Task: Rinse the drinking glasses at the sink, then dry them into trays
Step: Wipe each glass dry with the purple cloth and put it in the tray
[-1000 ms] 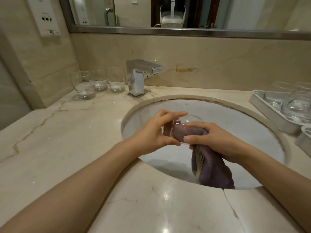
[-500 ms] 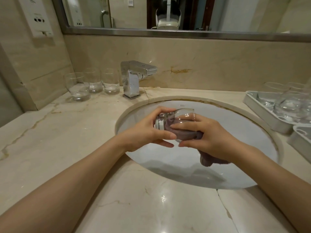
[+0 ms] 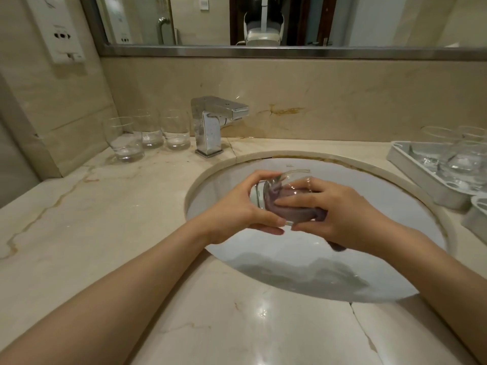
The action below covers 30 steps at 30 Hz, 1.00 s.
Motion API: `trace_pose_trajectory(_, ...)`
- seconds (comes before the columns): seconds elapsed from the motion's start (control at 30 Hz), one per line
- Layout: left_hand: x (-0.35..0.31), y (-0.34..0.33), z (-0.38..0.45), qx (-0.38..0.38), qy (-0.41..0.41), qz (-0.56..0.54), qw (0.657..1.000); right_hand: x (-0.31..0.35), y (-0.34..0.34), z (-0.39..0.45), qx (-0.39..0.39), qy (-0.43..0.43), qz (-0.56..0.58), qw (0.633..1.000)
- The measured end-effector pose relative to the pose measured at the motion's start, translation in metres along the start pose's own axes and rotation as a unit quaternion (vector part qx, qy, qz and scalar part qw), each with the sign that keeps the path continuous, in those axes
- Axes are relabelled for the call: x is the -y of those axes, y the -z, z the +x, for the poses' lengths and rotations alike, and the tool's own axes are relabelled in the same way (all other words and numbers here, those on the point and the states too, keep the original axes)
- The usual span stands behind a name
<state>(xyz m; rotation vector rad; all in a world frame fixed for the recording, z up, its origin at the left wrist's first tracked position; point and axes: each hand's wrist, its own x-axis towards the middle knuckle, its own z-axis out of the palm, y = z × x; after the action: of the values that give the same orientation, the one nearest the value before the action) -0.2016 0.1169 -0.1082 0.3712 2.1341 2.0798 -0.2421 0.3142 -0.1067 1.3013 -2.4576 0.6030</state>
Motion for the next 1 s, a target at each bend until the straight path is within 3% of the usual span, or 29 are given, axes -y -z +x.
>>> trace_pose_trajectory(0.07, 0.001, 0.002, 0.001, 0.007, 0.005, -0.033, 0.999, -0.005, 0.002, 0.000, 0.002, 0.011, -0.033, 0.999)
trace_pose_trajectory(0.17, 0.003, 0.000, 0.002, 0.009, -0.024, 0.013, 1.000, 0.000, 0.007, 0.002, 0.023, -0.068, 0.124, 0.990)
trace_pose_trajectory(0.27, 0.010, -0.001, 0.002, -0.022, -0.077, 0.146, 0.986, 0.004, 0.007, 0.004, 0.065, -0.164, 0.276, 0.945)
trace_pose_trajectory(0.37, 0.015, 0.002, 0.002, -0.038, -0.176, 0.302, 0.936, 0.007, 0.013, 0.004, 0.104, -0.230, 0.399, 0.881)
trace_pose_trajectory(0.43, 0.014, 0.002, 0.002, -0.038, -0.207, 0.334, 0.919, 0.009, 0.016, 0.004, 0.106, -0.247, 0.441, 0.856)
trace_pose_trajectory(0.5, 0.010, 0.001, 0.002, -0.052, -0.203, 0.323, 0.923, 0.010, 0.013, 0.004, 0.083, -0.225, 0.426, 0.872)
trace_pose_trajectory(0.57, 0.003, 0.002, 0.001, -0.057, -0.151, 0.247, 0.955, 0.010, 0.009, 0.005, 0.043, -0.187, 0.364, 0.911)
trace_pose_trajectory(0.67, -0.005, 0.007, -0.002, 0.011, -0.003, 0.052, 0.999, 0.007, 0.001, 0.002, 0.017, -0.056, 0.126, 0.990)
trace_pose_trajectory(0.73, -0.003, 0.012, -0.003, 0.047, 0.053, 0.010, 0.997, 0.002, -0.006, -0.001, 0.029, 0.025, -0.031, 0.999)
trace_pose_trajectory(0.77, -0.001, 0.013, -0.003, 0.051, 0.060, 0.003, 0.997, 0.001, -0.006, -0.001, 0.035, 0.024, -0.049, 0.998)
trace_pose_trajectory(0.9, 0.003, 0.004, -0.001, 0.020, 0.019, 0.056, 0.998, 0.001, -0.002, 0.000, 0.043, -0.044, 0.073, 0.995)
trace_pose_trajectory(1.0, 0.011, -0.002, 0.001, -0.023, -0.039, 0.175, 0.984, 0.001, 0.000, 0.002, 0.077, -0.152, 0.248, 0.954)
